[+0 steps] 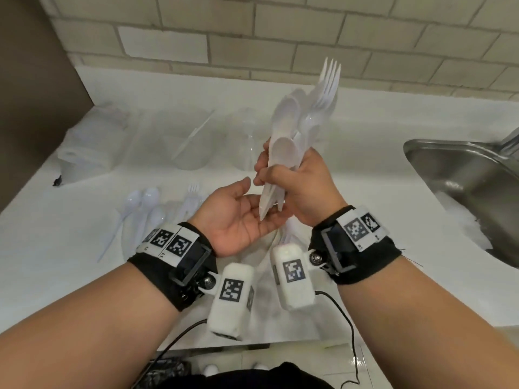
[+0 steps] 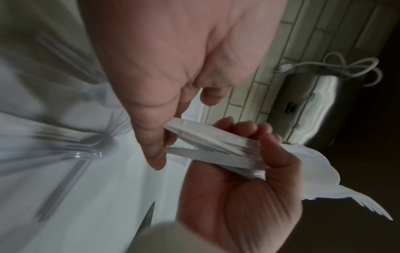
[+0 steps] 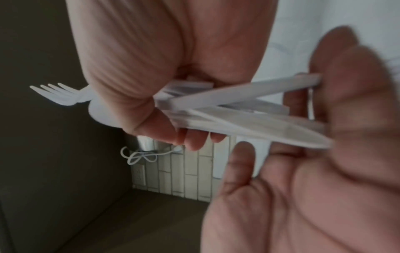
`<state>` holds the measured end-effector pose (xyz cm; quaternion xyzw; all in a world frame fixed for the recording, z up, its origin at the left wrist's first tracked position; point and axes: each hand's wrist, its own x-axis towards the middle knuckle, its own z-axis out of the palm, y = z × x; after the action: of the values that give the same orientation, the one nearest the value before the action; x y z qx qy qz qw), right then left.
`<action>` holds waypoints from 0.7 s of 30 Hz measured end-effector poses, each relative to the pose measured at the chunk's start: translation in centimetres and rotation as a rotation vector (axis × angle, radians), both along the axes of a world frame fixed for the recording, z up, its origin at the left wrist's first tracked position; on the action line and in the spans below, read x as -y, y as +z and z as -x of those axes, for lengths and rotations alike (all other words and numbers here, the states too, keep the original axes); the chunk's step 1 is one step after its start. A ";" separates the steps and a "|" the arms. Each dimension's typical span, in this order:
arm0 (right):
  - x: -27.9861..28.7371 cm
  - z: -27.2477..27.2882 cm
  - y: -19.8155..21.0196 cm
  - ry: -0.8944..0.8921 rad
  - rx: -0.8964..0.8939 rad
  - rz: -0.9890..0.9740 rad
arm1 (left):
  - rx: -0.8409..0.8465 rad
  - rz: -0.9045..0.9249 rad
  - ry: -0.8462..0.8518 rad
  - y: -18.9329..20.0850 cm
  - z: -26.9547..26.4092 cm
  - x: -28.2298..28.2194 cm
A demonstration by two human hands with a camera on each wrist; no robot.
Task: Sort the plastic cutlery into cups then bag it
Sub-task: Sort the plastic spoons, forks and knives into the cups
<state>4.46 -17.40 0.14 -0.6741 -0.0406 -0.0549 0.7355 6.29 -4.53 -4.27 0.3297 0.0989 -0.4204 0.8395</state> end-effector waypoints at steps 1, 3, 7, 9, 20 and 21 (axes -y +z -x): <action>-0.3 0.0 -0.6 -0.005 -0.017 0.025 | 0.015 -0.008 0.011 0.0 -0.1 -0.3; -0.8 0.0 -1.4 -0.013 -0.040 0.071 | 0.017 -0.009 0.025 -0.1 -0.2 -0.9; -1.7 -0.3 -1.5 0.001 -0.011 0.091 | 0.061 -0.064 0.032 0.1 0.0 -1.4; -2.4 -0.6 -1.7 0.006 -0.021 0.105 | 0.095 -0.062 0.051 0.4 -0.1 -1.5; -3.9 0.1 -2.2 0.180 -0.146 -0.012 | 0.737 -0.245 0.390 3.7 -0.8 -4.7; -4.0 0.3 -2.7 0.215 -0.174 -0.009 | 0.857 -0.297 0.427 4.9 -1.2 -5.1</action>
<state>4.13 -13.42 -2.58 -0.6646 -0.0485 0.0828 0.7410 7.52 0.52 0.67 0.5610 -0.1310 -0.0472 0.8160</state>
